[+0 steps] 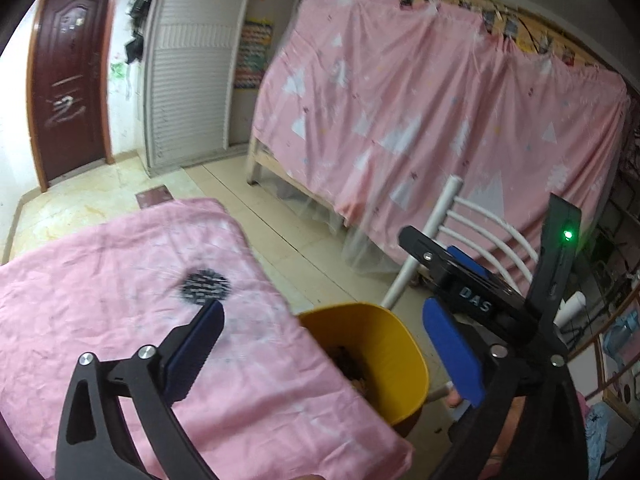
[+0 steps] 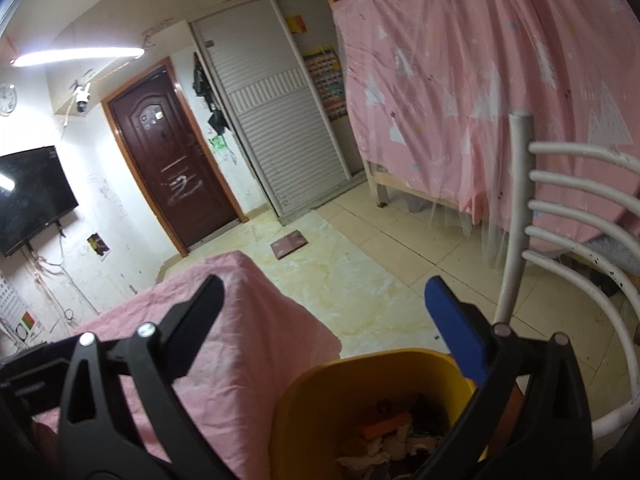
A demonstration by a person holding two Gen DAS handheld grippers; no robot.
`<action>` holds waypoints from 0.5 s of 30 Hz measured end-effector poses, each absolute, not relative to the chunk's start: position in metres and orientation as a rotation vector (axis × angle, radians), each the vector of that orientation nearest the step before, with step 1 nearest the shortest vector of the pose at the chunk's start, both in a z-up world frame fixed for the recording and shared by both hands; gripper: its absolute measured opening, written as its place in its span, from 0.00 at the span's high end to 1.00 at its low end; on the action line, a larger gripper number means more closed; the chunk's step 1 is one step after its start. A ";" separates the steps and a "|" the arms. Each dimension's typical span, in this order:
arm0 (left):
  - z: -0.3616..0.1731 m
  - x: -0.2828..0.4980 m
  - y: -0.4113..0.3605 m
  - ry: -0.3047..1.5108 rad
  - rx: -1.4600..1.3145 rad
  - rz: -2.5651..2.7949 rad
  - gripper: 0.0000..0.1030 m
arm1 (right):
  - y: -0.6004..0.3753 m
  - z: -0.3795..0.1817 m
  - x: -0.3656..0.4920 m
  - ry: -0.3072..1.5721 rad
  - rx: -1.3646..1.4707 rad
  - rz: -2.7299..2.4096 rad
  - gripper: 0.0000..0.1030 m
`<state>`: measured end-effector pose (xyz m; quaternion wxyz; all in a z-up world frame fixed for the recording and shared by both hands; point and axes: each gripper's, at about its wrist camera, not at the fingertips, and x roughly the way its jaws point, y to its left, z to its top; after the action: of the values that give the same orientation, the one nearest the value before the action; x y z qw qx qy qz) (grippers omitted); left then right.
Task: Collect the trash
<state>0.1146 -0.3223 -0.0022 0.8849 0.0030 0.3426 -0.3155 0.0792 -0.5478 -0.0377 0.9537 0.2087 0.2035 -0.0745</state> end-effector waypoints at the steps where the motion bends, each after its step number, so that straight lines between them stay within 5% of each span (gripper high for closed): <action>1: -0.001 0.114 -0.315 0.703 0.000 -0.644 0.09 | -0.541 -0.034 0.079 0.407 0.410 -0.140 0.06; 15: 0.008 0.098 -0.189 0.592 -0.104 -0.372 0.09 | -0.454 -0.001 0.072 0.343 0.270 -0.004 0.06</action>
<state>0.0984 -0.1887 0.0078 0.9381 -0.0507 0.2900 -0.1824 0.0716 -0.4544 -0.0008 0.9763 0.1337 0.1703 -0.0019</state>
